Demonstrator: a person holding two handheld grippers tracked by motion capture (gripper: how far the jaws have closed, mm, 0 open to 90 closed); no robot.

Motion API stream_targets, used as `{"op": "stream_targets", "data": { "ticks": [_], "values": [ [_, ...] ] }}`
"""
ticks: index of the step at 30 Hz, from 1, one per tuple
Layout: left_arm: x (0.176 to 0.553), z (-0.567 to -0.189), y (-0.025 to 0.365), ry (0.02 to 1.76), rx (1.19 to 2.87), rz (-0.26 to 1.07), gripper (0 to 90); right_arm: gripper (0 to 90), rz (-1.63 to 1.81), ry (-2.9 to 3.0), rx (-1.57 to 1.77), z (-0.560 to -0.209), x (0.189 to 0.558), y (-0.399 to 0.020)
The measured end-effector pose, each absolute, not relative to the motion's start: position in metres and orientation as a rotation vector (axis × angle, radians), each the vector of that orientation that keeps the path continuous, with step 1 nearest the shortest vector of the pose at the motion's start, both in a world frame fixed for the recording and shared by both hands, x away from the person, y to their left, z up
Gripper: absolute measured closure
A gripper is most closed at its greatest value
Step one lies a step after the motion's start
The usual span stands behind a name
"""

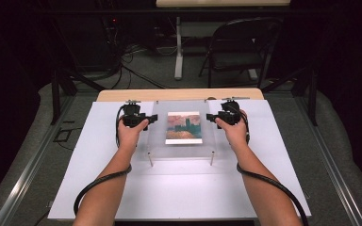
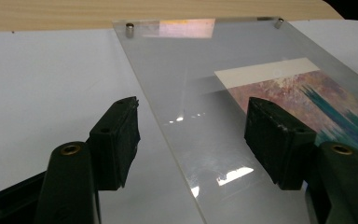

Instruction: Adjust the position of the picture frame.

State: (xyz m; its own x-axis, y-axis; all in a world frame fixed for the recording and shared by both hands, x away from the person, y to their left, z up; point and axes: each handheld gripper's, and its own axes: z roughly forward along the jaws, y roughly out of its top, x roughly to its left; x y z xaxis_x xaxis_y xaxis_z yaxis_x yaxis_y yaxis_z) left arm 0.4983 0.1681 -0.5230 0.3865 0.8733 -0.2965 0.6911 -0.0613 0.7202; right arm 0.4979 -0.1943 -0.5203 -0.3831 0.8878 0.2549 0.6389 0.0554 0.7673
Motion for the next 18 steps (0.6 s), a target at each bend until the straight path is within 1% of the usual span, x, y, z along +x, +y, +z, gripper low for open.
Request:
{"op": "stream_targets", "data": {
  "ticks": [18],
  "values": [
    [0.499,-0.534,0.159,1.370,1.806,0.173,33.9,35.5,1.287,2.142,1.598,-0.534,0.498,-0.181]
  ]
}}
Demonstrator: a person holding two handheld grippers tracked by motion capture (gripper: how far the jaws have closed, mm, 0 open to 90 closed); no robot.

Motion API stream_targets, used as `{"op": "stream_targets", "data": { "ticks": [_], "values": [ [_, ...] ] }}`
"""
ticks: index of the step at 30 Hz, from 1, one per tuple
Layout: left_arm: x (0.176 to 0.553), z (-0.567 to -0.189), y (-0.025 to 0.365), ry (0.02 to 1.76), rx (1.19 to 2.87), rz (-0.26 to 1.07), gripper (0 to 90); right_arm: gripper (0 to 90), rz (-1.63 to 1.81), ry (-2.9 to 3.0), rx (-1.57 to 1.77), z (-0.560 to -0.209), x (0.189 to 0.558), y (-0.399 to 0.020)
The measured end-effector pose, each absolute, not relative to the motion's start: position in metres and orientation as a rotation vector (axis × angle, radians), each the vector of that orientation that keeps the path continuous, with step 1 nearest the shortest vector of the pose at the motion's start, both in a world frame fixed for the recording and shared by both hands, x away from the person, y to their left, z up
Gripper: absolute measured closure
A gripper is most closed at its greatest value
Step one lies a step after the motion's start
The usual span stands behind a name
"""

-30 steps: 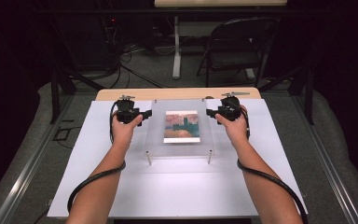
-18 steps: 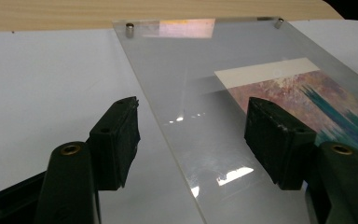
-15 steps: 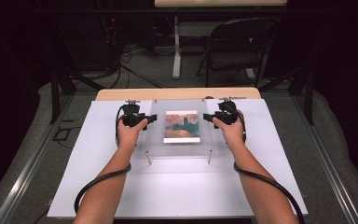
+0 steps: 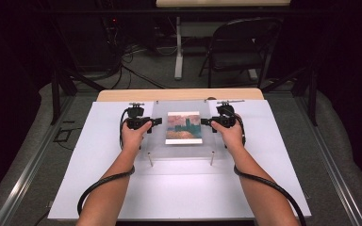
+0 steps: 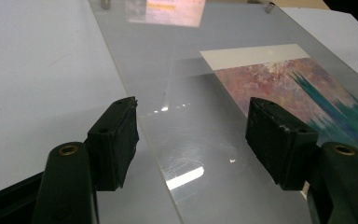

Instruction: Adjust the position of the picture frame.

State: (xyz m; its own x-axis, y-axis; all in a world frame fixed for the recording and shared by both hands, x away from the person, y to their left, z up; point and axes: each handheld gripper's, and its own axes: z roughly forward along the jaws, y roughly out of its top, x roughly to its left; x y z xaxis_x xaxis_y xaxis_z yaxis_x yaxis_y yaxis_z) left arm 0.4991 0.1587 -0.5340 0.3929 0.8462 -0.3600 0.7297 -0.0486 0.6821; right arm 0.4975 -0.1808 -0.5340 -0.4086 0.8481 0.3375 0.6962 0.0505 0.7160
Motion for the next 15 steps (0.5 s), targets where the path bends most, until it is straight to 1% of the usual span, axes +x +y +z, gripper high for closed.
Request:
{"op": "stream_targets", "data": {
  "ticks": [3,15],
  "values": [
    [0.4990,-0.5343,0.1567,1.368,1.819,0.178,32.6,33.3,1.276,2.141,1.594,-0.5344,0.4973,-0.1781],
    [0.4998,-0.5417,0.1573,1.396,1.815,0.115,28.2,31.6,1.265,2.172,1.638,-0.5378,0.4984,-0.1797]
  ]
}}
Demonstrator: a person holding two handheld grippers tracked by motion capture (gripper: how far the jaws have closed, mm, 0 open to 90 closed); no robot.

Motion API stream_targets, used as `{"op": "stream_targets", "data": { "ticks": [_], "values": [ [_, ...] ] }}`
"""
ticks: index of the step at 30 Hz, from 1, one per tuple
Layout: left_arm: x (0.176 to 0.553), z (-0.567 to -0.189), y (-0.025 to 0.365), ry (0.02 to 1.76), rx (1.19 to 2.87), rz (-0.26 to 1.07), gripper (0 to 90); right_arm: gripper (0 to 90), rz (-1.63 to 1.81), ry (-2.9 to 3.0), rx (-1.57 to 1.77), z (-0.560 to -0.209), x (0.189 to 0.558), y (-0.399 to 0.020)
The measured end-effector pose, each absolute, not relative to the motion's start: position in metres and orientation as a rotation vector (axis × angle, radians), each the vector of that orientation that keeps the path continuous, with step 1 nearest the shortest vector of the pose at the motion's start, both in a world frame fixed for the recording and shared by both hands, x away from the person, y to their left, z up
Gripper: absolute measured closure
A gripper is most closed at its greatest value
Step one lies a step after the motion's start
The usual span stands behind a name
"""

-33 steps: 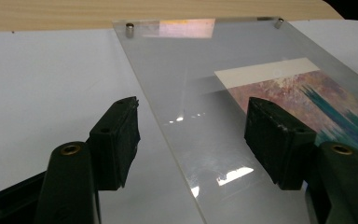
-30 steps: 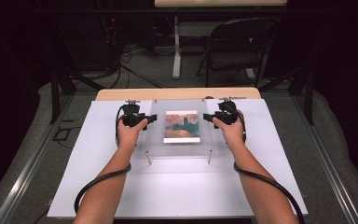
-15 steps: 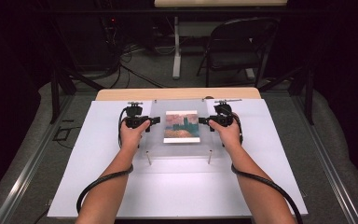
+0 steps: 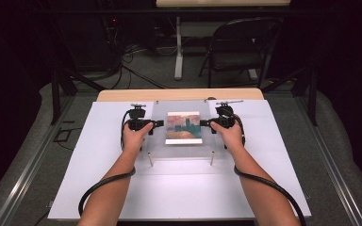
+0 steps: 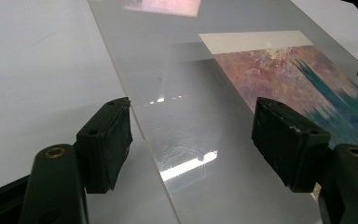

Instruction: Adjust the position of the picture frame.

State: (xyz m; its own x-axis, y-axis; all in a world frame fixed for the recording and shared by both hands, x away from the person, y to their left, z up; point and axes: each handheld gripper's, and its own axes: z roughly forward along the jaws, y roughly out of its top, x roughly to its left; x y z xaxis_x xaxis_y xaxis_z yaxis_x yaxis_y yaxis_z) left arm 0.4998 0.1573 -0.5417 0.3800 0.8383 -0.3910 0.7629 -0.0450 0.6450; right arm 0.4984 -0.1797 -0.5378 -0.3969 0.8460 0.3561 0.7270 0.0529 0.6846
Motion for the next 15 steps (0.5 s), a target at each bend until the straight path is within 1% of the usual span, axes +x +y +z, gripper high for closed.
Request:
{"op": "stream_targets", "data": {
  "ticks": [12,15],
  "values": [
    [0.4988,-0.5448,0.1582,1.412,1.790,0.065,24.8,28.4,1.310,2.176,1.705,-0.5425,0.4989,-0.1822],
    [0.4987,-0.5456,0.1582,1.408,1.790,0.024,24.2,28.0,1.327,2.191,1.742,-0.5433,0.4985,-0.1818]
  ]
}}
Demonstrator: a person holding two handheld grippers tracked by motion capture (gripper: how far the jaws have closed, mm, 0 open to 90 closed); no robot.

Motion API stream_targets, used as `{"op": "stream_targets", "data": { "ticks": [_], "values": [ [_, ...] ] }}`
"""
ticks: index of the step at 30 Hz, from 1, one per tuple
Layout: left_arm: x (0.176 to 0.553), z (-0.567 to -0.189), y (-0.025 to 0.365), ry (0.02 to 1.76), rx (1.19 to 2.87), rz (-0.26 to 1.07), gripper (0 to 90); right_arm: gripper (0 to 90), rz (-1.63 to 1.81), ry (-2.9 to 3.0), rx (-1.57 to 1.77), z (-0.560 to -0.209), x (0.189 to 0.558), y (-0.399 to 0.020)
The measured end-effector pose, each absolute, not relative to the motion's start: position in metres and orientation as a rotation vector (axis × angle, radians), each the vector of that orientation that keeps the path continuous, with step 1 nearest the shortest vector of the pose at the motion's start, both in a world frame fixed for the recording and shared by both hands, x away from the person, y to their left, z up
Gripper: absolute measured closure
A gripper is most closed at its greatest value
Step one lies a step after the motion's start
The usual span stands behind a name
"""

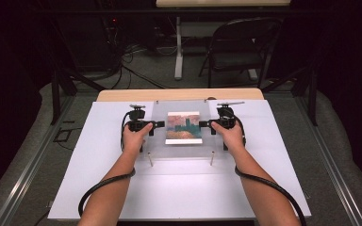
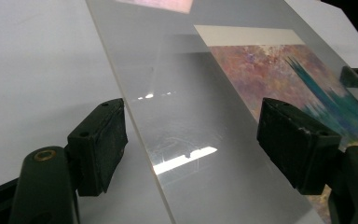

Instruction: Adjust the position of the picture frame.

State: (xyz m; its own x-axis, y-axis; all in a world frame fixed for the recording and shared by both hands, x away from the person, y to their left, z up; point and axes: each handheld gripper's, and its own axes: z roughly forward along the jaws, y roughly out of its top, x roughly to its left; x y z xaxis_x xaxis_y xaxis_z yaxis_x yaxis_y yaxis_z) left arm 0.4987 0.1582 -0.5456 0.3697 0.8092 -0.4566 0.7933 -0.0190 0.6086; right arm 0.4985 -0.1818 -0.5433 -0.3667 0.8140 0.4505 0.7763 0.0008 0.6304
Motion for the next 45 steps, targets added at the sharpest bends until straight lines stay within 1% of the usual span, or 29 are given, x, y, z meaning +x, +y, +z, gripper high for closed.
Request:
{"op": "stream_targets", "data": {
  "ticks": [3,16,26,45],
  "values": [
    [0.498,-0.545,0.157,1.408,1.790,0.027,23.2,27.3,1.327,2.190,1.747,-0.543,0.498,-0.181],
    [0.500,-0.543,0.156,1.421,1.807,0.022,23.7,26.0,1.304,2.192,1.755,-0.542,0.499,-0.178],
    [0.498,-0.542,0.151,1.461,1.778,0.059,23.7,26.0,1.267,2.145,1.794,-0.540,0.497,-0.172],
    [0.494,-0.546,0.148,1.471,1.720,0.105,24.1,25.8,1.252,2.075,1.824,-0.540,0.494,-0.167]
  ]
}}
